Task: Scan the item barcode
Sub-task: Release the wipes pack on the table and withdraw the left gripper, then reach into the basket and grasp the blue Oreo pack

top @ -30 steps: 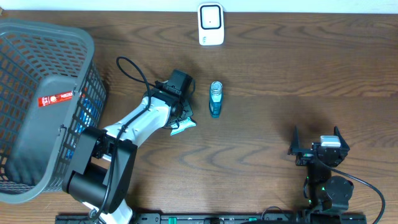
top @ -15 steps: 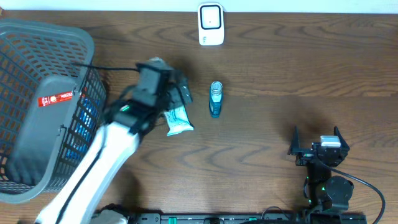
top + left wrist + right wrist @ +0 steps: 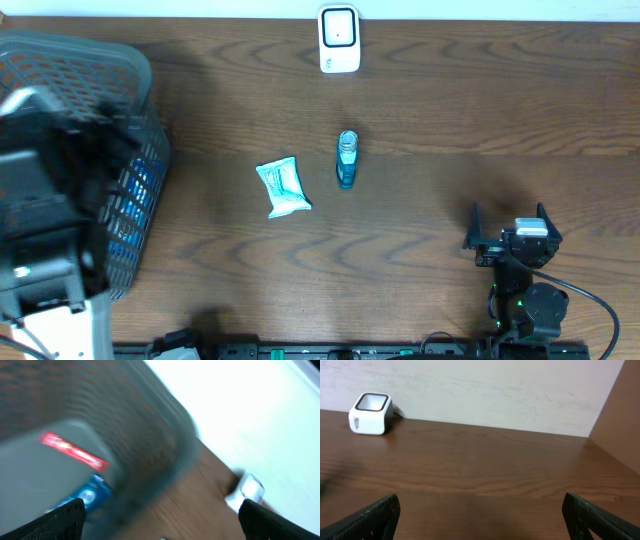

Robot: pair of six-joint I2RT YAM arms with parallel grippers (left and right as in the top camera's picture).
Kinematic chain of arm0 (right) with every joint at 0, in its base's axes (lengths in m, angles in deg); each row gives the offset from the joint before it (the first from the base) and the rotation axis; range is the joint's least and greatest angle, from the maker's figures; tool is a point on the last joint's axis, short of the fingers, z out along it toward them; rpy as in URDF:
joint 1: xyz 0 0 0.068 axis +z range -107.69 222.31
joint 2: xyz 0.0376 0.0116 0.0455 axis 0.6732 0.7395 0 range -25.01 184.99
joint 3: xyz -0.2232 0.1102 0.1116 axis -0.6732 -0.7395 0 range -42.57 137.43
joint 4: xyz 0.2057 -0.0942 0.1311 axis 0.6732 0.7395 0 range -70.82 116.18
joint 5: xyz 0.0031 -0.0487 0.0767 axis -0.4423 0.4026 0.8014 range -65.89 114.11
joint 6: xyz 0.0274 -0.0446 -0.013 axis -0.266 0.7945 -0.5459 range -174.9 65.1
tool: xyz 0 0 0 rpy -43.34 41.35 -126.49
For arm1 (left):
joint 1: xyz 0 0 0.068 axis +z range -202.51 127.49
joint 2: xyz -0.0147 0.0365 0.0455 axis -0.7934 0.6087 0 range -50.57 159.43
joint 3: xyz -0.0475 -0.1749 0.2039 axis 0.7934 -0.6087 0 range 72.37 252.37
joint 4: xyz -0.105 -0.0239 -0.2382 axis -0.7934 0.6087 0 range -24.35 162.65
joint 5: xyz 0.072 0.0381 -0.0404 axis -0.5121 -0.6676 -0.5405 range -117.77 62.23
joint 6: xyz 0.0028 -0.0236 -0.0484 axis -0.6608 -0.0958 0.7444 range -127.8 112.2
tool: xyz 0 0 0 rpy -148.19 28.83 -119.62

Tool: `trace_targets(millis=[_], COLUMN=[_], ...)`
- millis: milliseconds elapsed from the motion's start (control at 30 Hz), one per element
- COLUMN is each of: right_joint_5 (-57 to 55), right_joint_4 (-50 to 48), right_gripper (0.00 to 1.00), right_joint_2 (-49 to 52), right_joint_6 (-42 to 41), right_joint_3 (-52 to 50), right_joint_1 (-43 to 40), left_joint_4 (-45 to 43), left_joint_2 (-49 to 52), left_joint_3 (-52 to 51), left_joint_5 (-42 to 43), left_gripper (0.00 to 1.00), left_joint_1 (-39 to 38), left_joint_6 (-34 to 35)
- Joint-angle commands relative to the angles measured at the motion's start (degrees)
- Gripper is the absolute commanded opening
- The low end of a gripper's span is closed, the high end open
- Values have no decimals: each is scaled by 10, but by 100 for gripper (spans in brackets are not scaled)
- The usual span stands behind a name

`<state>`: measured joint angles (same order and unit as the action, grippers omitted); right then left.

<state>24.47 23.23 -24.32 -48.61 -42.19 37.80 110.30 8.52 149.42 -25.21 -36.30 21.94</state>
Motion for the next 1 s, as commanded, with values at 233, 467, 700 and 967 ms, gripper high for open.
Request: trace_targets(millis=[233,467,700,967], right_joint_5=[-2,-2,-2,-2], right_joint_4=[3,3,3,3], right_gripper=[99,99,99,99], right_joint_2=[-4,-3,-3,-3], right_joint_6=[-6,-6,-6,-6], right_joint_3=[-1,-1,-1,-1], right_joint_1=[11,11,11,11], left_joint_4=[47,87,100,128], left_joint_2=[138,273,394,489], left_joint_3=[11,11,10,7], left_joint_5=[95,95,101,137], left_gripper=[98,98,98,99], left_joint_1=[201,203,203,189], left_joint_6=[-75,-170,-230,-324])
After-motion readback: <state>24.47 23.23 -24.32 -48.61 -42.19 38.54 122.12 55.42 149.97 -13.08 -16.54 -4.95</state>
